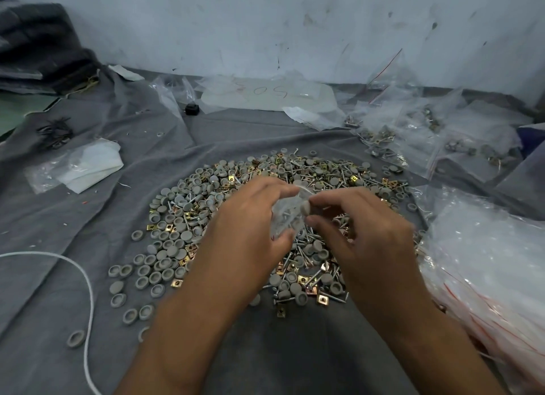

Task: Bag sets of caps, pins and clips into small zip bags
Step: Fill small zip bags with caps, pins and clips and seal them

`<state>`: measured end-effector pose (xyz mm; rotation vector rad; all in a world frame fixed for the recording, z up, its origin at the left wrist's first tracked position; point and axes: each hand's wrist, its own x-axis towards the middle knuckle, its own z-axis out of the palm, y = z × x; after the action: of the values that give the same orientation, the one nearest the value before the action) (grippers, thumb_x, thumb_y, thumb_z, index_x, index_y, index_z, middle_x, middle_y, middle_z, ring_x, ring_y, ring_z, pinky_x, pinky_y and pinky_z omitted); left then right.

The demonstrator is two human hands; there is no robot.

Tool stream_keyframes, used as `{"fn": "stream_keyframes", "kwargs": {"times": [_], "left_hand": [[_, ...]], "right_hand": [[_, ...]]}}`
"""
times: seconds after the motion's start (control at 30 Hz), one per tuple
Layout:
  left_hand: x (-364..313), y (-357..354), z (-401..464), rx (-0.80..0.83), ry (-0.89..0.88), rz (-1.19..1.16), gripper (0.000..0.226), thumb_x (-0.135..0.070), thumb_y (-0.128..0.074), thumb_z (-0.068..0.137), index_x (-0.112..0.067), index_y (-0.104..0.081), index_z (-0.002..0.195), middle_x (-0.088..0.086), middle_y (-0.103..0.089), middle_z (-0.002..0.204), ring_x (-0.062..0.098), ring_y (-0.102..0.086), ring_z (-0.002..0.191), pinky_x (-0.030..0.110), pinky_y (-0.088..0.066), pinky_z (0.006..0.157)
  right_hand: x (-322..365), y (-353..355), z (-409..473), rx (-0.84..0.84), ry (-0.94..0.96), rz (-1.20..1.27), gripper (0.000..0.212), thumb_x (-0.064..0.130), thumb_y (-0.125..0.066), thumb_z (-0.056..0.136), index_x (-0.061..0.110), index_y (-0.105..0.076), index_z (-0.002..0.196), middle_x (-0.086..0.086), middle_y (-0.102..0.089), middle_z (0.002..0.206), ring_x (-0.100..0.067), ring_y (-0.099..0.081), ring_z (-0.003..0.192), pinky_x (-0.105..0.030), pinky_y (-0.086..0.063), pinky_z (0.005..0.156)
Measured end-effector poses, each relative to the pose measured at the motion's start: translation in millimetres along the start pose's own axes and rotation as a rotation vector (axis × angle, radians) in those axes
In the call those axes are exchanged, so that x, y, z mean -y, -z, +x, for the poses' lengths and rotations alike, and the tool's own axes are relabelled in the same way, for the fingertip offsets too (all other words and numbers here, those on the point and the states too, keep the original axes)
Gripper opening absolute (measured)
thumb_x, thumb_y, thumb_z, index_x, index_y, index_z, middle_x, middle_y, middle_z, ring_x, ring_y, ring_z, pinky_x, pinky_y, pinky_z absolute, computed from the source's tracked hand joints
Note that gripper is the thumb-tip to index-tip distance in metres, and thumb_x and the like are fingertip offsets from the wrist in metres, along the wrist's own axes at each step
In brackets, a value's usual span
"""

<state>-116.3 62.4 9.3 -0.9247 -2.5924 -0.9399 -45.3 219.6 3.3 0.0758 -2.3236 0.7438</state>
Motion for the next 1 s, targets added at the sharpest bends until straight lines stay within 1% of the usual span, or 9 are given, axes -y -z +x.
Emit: {"fn": "stream_keyframes", "kwargs": {"times": [0.07,0.23,0.4,0.5,0.57,0.63,0.73,0.83,1.0], "left_hand": [[0,-1,0,-0.001,-0.007,-0.005,0.051,-0.028,-0.076,0.077,-0.033,-0.061,0.125,-0.024,-0.054,0.117,-0.014,-0.046,0.089,0.007,-0.037,0.077],[0,-1,-1,-0.017,0.001,-0.009,0.052,-0.031,-0.078,0.077,-0.034,-0.06,0.126,-0.026,-0.052,0.118,-0.016,-0.045,0.089,0.007,-0.035,0.079],[-1,-1,0,-0.021,-0.009,-0.02,0.047,-0.029,-0.076,0.08,-0.034,-0.061,0.124,-0.025,-0.053,0.117,-0.015,-0.045,0.087,0.012,-0.037,0.082],[1,0,0,-0.021,0.009,-0.006,0.052,-0.03,-0.077,0.078,-0.034,-0.06,0.128,-0.026,-0.053,0.118,-0.016,-0.045,0.088,0.007,-0.036,0.08],[2,1,0,-0.023,0.019,-0.002,0.055,-0.031,-0.076,0.078,-0.036,-0.058,0.13,-0.028,-0.051,0.117,-0.017,-0.045,0.09,0.007,-0.037,0.081],[2,2,0,-0.021,0.023,-0.003,0.056,-0.03,-0.075,0.078,-0.037,-0.058,0.131,-0.028,-0.05,0.116,-0.017,-0.044,0.09,0.009,-0.039,0.084],[1,1,1,-0.014,0.022,-0.001,0.055,-0.029,-0.075,0.079,-0.036,-0.058,0.131,-0.027,-0.051,0.117,-0.018,-0.044,0.09,0.007,-0.038,0.083],[0,1,1,-0.012,0.03,-0.006,0.055,-0.03,-0.074,0.079,-0.036,-0.058,0.131,-0.027,-0.051,0.118,-0.017,-0.045,0.089,0.007,-0.038,0.083],[-1,2,0,-0.002,0.027,-0.004,0.056,-0.031,-0.074,0.079,-0.036,-0.057,0.132,-0.026,-0.052,0.119,-0.015,-0.045,0.088,0.009,-0.039,0.084]], "right_hand": [[1,-5,1,-0.01,0.011,-0.031,0.021,0.015,-0.076,0.09,0.014,-0.072,0.11,0.005,-0.068,0.101,-0.005,-0.062,0.091,-0.006,-0.042,0.083],[6,-4,2,-0.182,0.096,-0.024,0.021,0.013,-0.076,0.089,0.01,-0.069,0.108,0.004,-0.068,0.099,0.013,-0.05,0.087,-0.001,-0.037,0.083],[10,-10,4,-0.103,0.125,-0.024,0.017,0.019,-0.078,0.088,0.013,-0.072,0.102,0.006,-0.071,0.104,-0.012,-0.06,0.101,-0.016,-0.044,0.09],[8,-6,6,-0.076,0.038,-0.016,0.009,0.022,-0.076,0.088,0.023,-0.069,0.094,0.014,-0.067,0.095,-0.008,-0.057,0.091,-0.016,-0.042,0.08],[2,0,3,0.085,-0.092,0.027,0.019,0.028,-0.078,0.085,0.034,-0.061,0.088,0.021,-0.061,0.084,-0.003,-0.058,0.079,-0.013,-0.045,0.07],[-4,1,-3,0.438,-0.254,-0.023,0.027,0.039,-0.082,0.08,0.037,-0.056,0.089,0.023,-0.061,0.083,0.0,-0.06,0.076,-0.017,-0.048,0.065],[-6,-6,-13,0.816,-0.23,-0.303,0.038,0.052,-0.08,0.077,0.041,-0.052,0.1,0.025,-0.06,0.096,0.002,-0.056,0.087,-0.028,-0.043,0.07],[-2,-13,-13,0.82,-0.21,-0.335,0.033,0.045,-0.076,0.082,0.04,-0.049,0.099,0.019,-0.062,0.103,-0.007,-0.06,0.096,-0.029,-0.04,0.07],[-13,-5,-14,0.641,-0.247,-0.119,0.02,0.035,-0.074,0.085,0.036,-0.057,0.096,0.019,-0.065,0.091,0.0,-0.061,0.082,-0.027,-0.054,0.074]]}}
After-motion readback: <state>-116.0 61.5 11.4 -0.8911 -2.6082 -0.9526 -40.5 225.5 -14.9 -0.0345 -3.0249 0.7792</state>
